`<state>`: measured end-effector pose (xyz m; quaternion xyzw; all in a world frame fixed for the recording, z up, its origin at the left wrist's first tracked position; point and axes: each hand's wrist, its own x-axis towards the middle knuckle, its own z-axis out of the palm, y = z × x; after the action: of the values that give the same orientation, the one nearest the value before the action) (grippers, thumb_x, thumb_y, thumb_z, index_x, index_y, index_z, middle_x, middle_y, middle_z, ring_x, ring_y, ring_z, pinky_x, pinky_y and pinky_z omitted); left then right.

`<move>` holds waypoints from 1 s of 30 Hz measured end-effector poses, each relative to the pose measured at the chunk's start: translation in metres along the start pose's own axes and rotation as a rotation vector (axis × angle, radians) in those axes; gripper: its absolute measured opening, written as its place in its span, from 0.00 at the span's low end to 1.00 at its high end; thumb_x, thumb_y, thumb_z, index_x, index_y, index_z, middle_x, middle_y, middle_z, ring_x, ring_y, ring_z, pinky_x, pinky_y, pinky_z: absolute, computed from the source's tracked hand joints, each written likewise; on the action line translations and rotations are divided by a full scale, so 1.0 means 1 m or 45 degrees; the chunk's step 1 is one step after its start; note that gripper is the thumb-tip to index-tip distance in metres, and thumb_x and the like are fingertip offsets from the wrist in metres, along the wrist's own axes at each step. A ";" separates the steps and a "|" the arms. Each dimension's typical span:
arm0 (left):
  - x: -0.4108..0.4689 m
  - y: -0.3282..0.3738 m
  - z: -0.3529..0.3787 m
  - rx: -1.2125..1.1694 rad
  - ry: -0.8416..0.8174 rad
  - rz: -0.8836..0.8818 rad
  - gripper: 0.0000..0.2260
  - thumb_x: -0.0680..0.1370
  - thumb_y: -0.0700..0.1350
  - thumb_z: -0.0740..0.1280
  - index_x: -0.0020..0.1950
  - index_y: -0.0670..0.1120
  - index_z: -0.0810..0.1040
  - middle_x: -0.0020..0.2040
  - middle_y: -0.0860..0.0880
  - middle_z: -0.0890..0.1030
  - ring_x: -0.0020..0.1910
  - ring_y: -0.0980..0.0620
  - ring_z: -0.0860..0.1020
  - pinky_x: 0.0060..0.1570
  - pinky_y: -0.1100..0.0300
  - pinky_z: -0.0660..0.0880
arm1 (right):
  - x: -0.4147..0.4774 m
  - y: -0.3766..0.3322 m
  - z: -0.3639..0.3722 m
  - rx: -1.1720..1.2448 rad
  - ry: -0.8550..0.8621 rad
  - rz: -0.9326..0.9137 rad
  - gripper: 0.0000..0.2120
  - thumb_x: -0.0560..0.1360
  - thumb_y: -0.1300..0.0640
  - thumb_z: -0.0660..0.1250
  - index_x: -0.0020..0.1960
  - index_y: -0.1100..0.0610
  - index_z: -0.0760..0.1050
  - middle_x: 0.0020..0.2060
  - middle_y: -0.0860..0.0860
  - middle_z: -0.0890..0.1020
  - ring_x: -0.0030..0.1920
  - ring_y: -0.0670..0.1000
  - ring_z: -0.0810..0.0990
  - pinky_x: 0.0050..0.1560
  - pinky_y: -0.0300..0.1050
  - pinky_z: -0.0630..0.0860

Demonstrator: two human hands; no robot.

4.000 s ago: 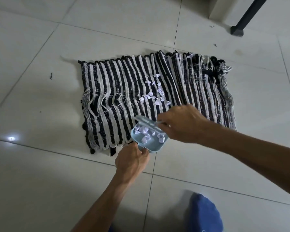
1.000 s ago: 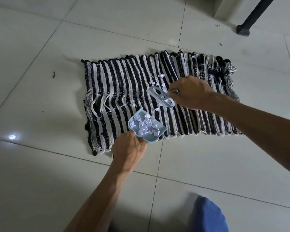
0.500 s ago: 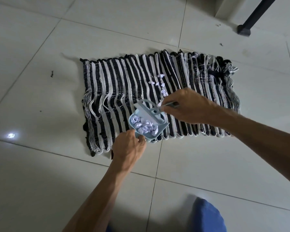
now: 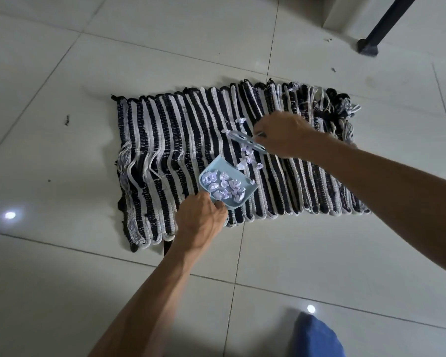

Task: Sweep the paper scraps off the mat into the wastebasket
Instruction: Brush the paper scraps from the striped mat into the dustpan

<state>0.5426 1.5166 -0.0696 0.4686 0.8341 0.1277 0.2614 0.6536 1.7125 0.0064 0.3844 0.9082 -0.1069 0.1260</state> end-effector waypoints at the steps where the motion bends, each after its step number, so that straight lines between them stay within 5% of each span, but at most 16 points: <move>1: 0.000 0.002 0.000 0.018 -0.012 0.009 0.10 0.78 0.47 0.60 0.44 0.41 0.74 0.32 0.48 0.77 0.31 0.47 0.80 0.31 0.58 0.76 | -0.004 -0.002 0.005 0.011 -0.015 -0.027 0.13 0.81 0.54 0.60 0.52 0.58 0.81 0.34 0.53 0.81 0.28 0.48 0.76 0.28 0.38 0.71; 5: -0.004 0.005 0.004 -0.017 0.003 -0.001 0.10 0.78 0.48 0.61 0.44 0.42 0.74 0.37 0.45 0.79 0.34 0.46 0.80 0.35 0.57 0.78 | -0.024 -0.004 0.021 0.094 -0.014 -0.155 0.13 0.81 0.53 0.60 0.50 0.57 0.82 0.34 0.51 0.82 0.30 0.48 0.80 0.35 0.43 0.79; 8: -0.008 0.007 0.012 0.017 0.017 -0.016 0.13 0.79 0.50 0.58 0.48 0.41 0.76 0.44 0.43 0.81 0.42 0.42 0.80 0.41 0.55 0.73 | -0.039 -0.004 0.028 0.162 -0.016 -0.216 0.13 0.81 0.53 0.60 0.49 0.58 0.82 0.30 0.49 0.80 0.24 0.46 0.77 0.27 0.46 0.78; 11: -0.012 0.009 0.015 0.030 0.000 -0.043 0.16 0.80 0.50 0.57 0.52 0.39 0.77 0.48 0.41 0.82 0.49 0.40 0.80 0.47 0.53 0.74 | -0.052 -0.008 0.029 0.271 0.029 -0.284 0.13 0.81 0.54 0.61 0.51 0.58 0.83 0.30 0.45 0.80 0.20 0.43 0.75 0.21 0.38 0.71; 15: -0.008 0.010 0.019 -0.115 0.029 -0.095 0.10 0.76 0.48 0.61 0.43 0.42 0.75 0.43 0.42 0.83 0.38 0.45 0.82 0.43 0.52 0.81 | -0.060 -0.016 0.020 0.319 0.070 -0.325 0.12 0.81 0.55 0.62 0.53 0.59 0.83 0.33 0.41 0.76 0.20 0.39 0.74 0.20 0.33 0.69; 21: 0.007 0.005 0.017 -0.032 0.068 -0.059 0.14 0.79 0.48 0.61 0.48 0.38 0.79 0.43 0.43 0.82 0.34 0.51 0.79 0.31 0.62 0.75 | -0.015 -0.004 -0.026 0.229 0.206 -0.287 0.12 0.81 0.56 0.61 0.53 0.58 0.83 0.33 0.47 0.81 0.22 0.39 0.74 0.19 0.32 0.65; 25: 0.018 0.005 0.012 0.080 0.075 0.019 0.15 0.81 0.50 0.59 0.54 0.39 0.75 0.42 0.46 0.80 0.29 0.53 0.73 0.27 0.65 0.66 | 0.043 0.006 -0.054 -0.019 0.339 -0.124 0.14 0.80 0.53 0.59 0.55 0.56 0.81 0.39 0.53 0.84 0.29 0.49 0.77 0.30 0.39 0.70; 30: 0.035 0.002 0.012 -0.094 0.130 -0.061 0.12 0.79 0.50 0.62 0.40 0.44 0.70 0.27 0.52 0.71 0.20 0.58 0.64 0.20 0.66 0.59 | 0.084 -0.005 -0.038 -0.299 0.253 -0.081 0.12 0.79 0.52 0.61 0.55 0.53 0.82 0.43 0.55 0.84 0.42 0.56 0.81 0.40 0.45 0.72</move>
<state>0.5358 1.5467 -0.0895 0.4316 0.8520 0.1757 0.2385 0.5881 1.7769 0.0165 0.3469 0.9341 0.0347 0.0764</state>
